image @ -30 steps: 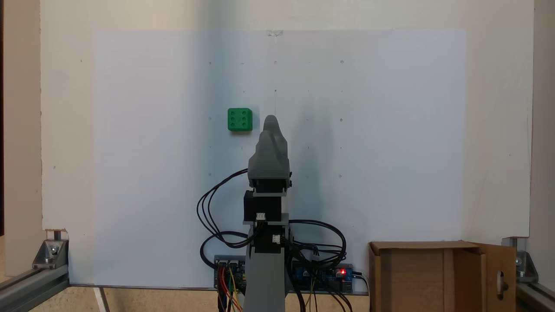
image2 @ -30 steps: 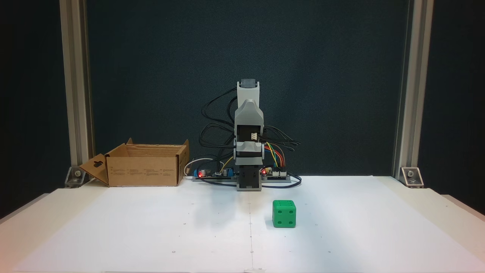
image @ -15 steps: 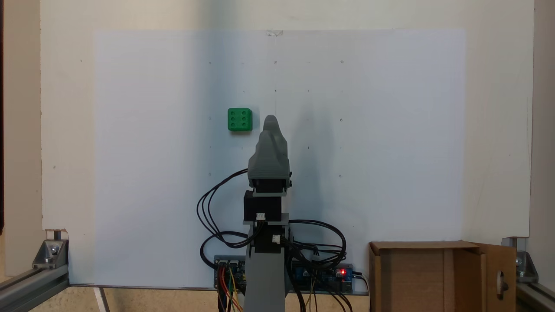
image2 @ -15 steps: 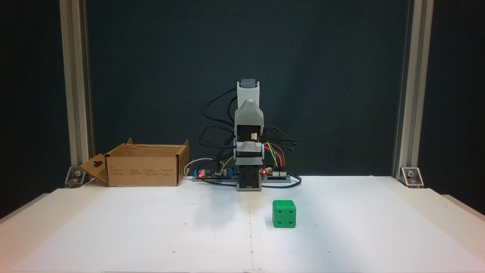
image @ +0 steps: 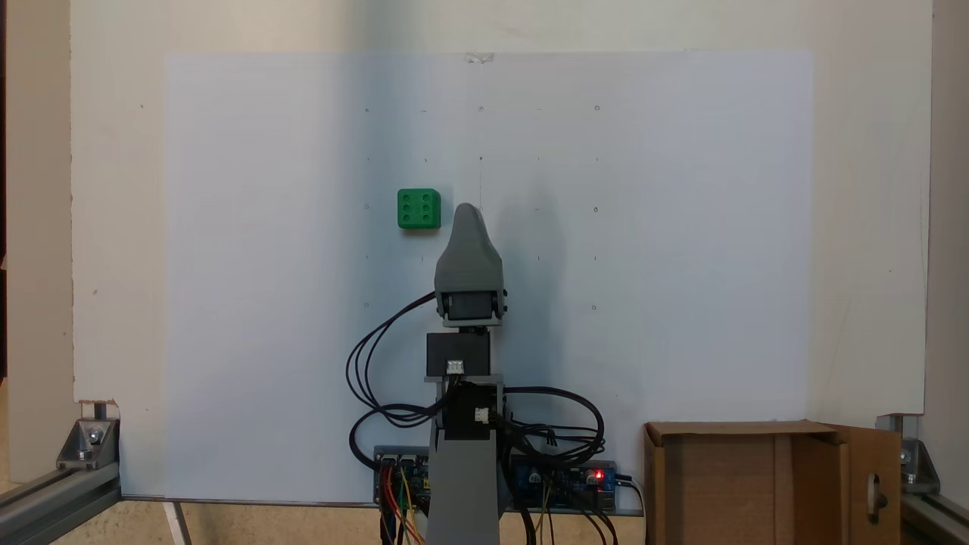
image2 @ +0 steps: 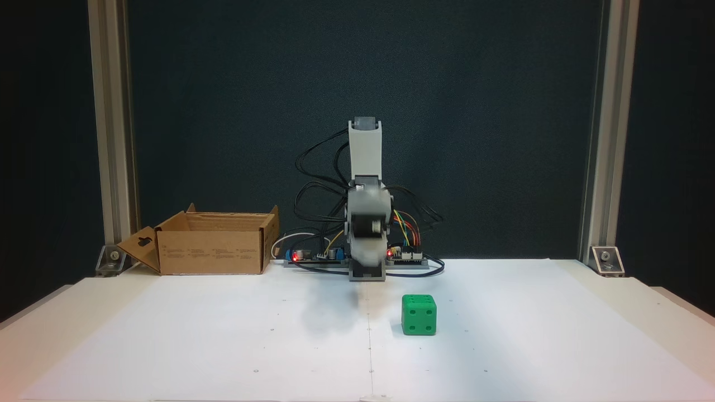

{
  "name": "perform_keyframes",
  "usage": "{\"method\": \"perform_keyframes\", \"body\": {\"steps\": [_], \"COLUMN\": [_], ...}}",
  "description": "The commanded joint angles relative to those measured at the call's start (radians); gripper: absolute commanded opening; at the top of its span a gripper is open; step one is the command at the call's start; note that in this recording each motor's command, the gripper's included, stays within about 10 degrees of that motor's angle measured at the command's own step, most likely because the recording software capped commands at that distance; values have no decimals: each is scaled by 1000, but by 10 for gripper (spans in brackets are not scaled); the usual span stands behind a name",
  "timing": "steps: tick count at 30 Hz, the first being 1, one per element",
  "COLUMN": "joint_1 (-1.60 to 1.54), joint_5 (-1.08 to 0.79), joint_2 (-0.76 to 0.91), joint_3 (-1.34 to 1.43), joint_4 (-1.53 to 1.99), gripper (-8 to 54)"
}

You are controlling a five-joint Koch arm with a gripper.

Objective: Grasp a green dice and put it in the bin.

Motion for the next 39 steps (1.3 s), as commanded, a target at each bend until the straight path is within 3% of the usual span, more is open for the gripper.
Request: {"method": "perform_keyframes", "body": {"steps": [1, 17, 25, 35, 39], "joint_1": [-14, -23, -61, -196, -233], "joint_5": [-67, 115, 310, 480, 506], "joint_2": [101, 12, -186, -238, -239], "joint_3": [-138, -830, -1161, -1312, -1331], "joint_4": [153, 1123, 1630, 2168, 2168], "gripper": [431, 431, 430, 403, 403]}}
